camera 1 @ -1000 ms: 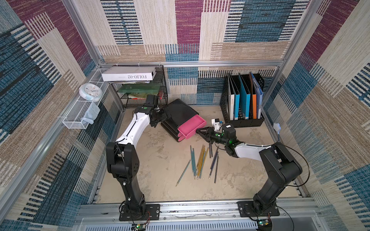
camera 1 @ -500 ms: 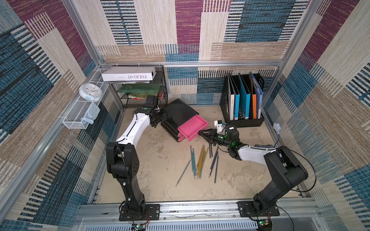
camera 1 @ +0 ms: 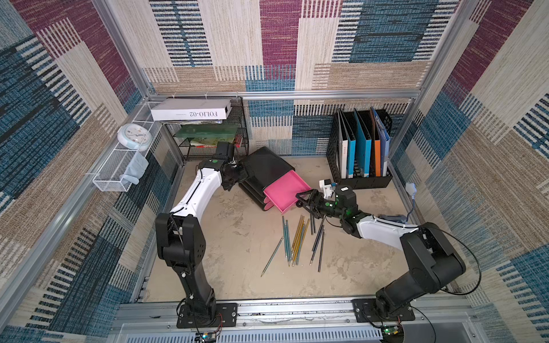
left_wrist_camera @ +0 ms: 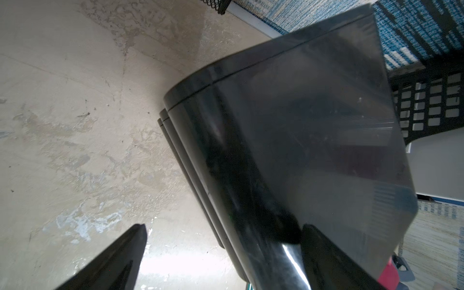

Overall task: Please place the pencils in the drawer according to their color
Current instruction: Open the drawer in the storage box.

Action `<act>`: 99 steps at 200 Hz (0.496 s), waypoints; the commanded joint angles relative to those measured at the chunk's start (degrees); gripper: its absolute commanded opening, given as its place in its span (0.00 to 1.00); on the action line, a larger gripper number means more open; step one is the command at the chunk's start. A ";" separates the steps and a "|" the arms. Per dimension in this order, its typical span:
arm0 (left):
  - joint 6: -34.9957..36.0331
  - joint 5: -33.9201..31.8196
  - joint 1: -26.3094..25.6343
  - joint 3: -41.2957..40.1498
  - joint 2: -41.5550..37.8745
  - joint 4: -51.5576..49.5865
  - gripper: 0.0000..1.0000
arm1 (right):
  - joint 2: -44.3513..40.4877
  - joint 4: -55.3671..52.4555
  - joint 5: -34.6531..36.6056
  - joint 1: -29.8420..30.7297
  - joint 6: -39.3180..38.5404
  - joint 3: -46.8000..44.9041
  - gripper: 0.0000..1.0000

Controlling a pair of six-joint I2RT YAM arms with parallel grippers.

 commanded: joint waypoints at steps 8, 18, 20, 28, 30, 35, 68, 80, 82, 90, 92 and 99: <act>0.75 -1.19 0.01 -0.05 -1.29 -4.24 0.99 | -2.31 -5.95 0.37 -0.17 -3.72 0.31 0.89; 0.76 -1.14 0.01 -0.07 -1.78 -4.28 0.99 | -3.25 -7.53 0.50 -0.30 -4.35 0.16 0.90; 0.78 -1.14 0.01 -0.05 -1.88 -4.21 0.99 | -3.39 -7.78 0.53 -0.33 -4.48 0.09 0.90; 0.82 -1.13 0.01 -0.05 -2.19 -4.22 0.99 | -3.98 -8.74 0.72 -0.49 -5.01 0.12 0.91; 0.82 -1.10 0.01 -0.11 -2.31 -4.20 0.99 | -4.03 -9.03 0.83 -0.47 -5.10 0.12 0.91; 0.90 -1.06 0.01 -0.06 -2.49 -4.24 0.99 | -4.25 -9.88 1.10 -0.56 -5.11 0.13 0.91; 1.06 -0.89 0.01 -0.14 -3.48 -4.23 0.99 | -4.09 -11.93 1.16 -0.75 -5.90 0.49 0.91; 1.17 -0.81 0.01 -0.35 -3.77 -4.21 0.99 | -3.68 -11.88 1.17 -0.77 -5.98 0.71 0.92; 1.19 -0.80 0.01 -0.32 -3.80 -4.20 0.99 | -3.52 -11.88 1.16 -0.76 -5.96 0.73 0.92; 1.23 -0.71 0.01 -0.48 -3.94 -4.27 0.99 | -3.13 -11.97 0.99 -0.84 -6.04 0.99 0.92; 1.23 -0.64 0.01 -0.57 -4.02 -4.25 0.99 | -3.01 -11.93 0.87 -0.84 -6.11 1.02 0.92; 1.36 -0.62 0.01 -0.71 -4.19 -4.27 0.99 | -2.75 -12.12 0.69 -0.84 -6.41 1.22 0.92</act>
